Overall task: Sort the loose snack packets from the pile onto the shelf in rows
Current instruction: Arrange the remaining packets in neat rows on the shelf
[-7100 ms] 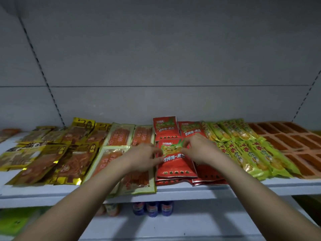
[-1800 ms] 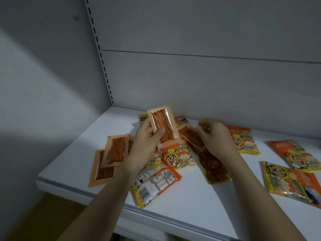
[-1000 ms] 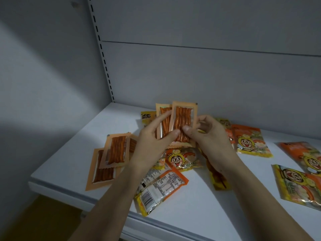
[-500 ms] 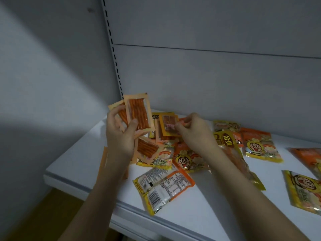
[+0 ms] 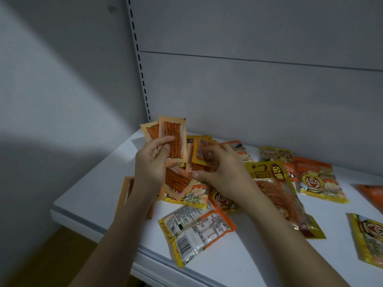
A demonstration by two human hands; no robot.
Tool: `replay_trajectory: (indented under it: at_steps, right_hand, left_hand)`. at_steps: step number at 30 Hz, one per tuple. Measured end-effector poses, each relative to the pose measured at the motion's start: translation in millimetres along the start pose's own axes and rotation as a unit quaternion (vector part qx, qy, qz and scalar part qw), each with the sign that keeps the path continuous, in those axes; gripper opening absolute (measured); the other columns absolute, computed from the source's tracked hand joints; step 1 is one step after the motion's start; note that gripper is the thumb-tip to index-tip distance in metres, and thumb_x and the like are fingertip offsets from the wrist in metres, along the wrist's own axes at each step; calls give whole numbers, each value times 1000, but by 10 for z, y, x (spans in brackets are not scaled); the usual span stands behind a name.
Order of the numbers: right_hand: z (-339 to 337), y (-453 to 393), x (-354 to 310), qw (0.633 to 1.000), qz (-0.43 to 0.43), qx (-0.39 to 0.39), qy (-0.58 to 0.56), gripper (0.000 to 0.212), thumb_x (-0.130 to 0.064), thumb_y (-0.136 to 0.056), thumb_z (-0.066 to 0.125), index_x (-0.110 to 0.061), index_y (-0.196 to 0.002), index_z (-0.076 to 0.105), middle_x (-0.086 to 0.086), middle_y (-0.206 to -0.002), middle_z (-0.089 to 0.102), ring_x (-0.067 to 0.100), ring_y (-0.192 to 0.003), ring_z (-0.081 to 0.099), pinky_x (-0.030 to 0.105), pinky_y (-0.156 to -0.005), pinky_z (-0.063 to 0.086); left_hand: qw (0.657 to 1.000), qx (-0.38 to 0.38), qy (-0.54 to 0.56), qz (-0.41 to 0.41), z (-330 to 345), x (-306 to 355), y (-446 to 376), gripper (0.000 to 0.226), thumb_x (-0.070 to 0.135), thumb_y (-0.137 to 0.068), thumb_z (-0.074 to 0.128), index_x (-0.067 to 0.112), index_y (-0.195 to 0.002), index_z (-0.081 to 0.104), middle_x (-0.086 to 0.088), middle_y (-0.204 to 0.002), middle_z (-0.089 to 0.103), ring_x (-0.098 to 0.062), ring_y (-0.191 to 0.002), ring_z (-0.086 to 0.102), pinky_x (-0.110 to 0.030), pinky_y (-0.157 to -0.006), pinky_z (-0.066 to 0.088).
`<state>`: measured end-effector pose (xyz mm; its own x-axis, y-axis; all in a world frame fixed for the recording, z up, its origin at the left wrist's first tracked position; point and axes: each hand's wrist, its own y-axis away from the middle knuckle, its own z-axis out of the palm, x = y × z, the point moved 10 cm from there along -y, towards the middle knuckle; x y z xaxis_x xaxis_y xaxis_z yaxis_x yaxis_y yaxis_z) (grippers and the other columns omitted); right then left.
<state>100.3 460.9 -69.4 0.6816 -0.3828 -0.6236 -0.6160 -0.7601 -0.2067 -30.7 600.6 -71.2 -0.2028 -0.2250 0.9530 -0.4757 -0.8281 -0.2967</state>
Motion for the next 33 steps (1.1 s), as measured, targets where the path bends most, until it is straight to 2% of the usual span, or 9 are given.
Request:
replay_trajectory:
  at_steps: [4,8,11,15,17,19,24,28,33]
  right_hand:
    - [-48,3,-12,998,-17,33,58,42,-30,-92,68,-22,-133,61,-1,-122,59,20,-111,55,27,-84,40]
    - [-304,53,-98,982,-65,163,68,24,-13,-97,57,-19,-114,73,2,-89,71,19,-75,64,29,-62,39]
    - [-573,111,122,965,16,250,-84,21,-11,-100,52,-12,-102,72,-5,-77,69,5,-63,61,19,-57,40]
    - [-371,102,326,844,120,179,-491,16,-4,-101,49,4,-99,63,12,-93,71,18,-84,75,16,-69,55]
    - [-233,110,249,768,131,133,-612,8,1,-101,48,2,-101,56,20,-100,65,26,-89,75,20,-74,58]
    - [-114,119,160,733,140,86,-660,5,2,-100,49,-2,-102,52,23,-101,64,30,-92,74,25,-75,60]
    - [167,157,-10,823,139,-17,-551,15,-6,-95,60,0,-108,62,25,-103,71,29,-83,68,35,-77,56]
    - [240,208,-183,878,106,-62,-462,16,-13,-94,65,-10,-109,69,11,-94,75,22,-80,72,34,-66,58]
    - [122,187,-133,936,80,-8,-342,16,-31,-97,60,-18,-101,67,0,-93,72,15,-86,71,43,-79,60]
  left_hand:
    - [999,-24,-28,20,38,-25,-10,32,8,-103,52,32,-100,73,2,-118,65,-15,-95,72,-29,-72,61]
    - [997,-36,-48,37,70,47,33,30,4,-103,51,25,-101,72,7,-109,62,11,-91,64,-9,-71,52]
    - [999,-24,-11,28,28,-1,4,31,4,-103,51,26,-100,73,-1,-115,64,-9,-95,71,-21,-70,59]
    - [1000,-11,14,22,-7,-8,-18,33,4,-103,50,27,-101,73,-10,-121,65,-25,-95,72,-32,-70,62]
    - [1000,-6,6,24,-21,-24,-28,33,7,-103,51,30,-102,74,-8,-123,65,-28,-101,71,-40,-77,63]
    - [1000,-7,-7,27,-29,-41,-39,29,14,-103,54,33,-104,75,-4,-124,66,-27,-107,69,-47,-85,60]
    - [997,-30,-47,57,43,120,27,20,38,-91,66,36,-110,70,5,-126,65,-4,-118,62,-19,-96,50]
    - [997,-41,-26,57,30,147,43,37,41,-78,80,38,-113,69,2,-123,69,-15,-112,67,-34,-91,57]
    - [998,-35,-21,50,-7,138,58,41,14,-82,81,36,-114,69,-3,-119,71,-23,-100,73,-37,-76,63]
